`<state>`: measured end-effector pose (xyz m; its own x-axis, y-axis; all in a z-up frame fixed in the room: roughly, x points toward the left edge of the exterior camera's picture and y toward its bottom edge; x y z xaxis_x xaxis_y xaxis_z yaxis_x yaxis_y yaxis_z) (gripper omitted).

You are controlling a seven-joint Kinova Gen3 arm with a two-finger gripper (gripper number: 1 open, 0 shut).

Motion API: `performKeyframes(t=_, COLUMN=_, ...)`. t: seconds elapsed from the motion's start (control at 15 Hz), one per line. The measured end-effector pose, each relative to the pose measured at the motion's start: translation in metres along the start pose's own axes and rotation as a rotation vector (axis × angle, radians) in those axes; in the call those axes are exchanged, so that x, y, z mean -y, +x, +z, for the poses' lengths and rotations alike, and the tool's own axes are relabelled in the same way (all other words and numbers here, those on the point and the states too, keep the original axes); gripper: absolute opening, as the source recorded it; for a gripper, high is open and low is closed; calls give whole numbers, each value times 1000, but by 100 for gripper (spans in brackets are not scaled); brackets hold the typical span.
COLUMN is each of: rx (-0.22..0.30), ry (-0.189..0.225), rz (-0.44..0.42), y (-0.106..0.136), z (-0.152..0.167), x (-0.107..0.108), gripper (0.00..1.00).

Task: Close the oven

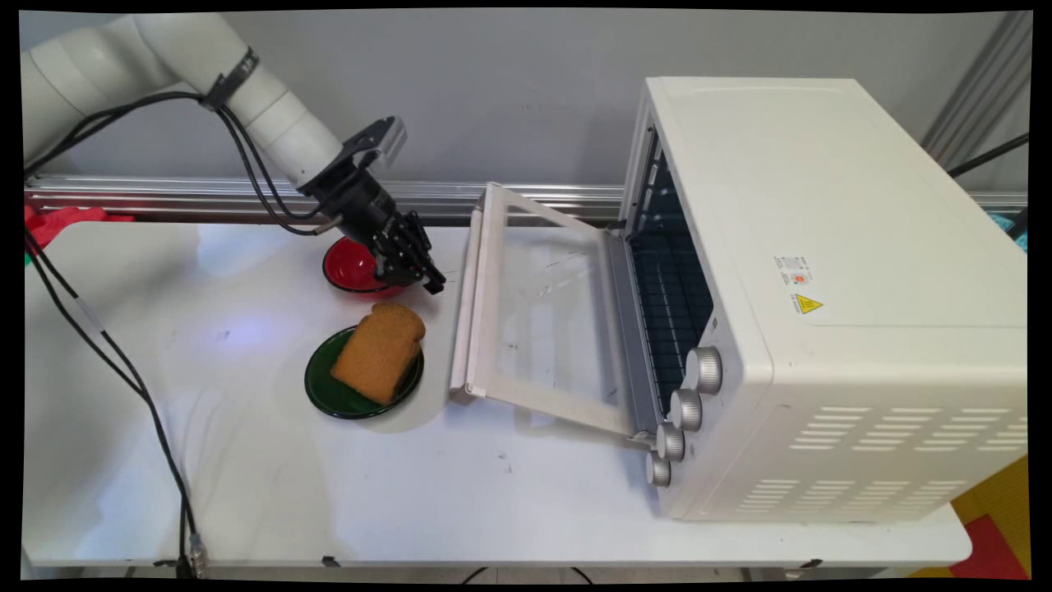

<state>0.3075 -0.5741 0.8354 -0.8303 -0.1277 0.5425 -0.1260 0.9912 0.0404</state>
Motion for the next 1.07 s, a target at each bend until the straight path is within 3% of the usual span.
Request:
performKeyframes(t=0.67, rx=-17, ry=-2, rz=-3, y=-1, z=40, x=1, gripper=0)
performKeyframes(t=1.07, rx=-87, ry=-8, rz=-29, y=6, z=57, x=0, gripper=0)
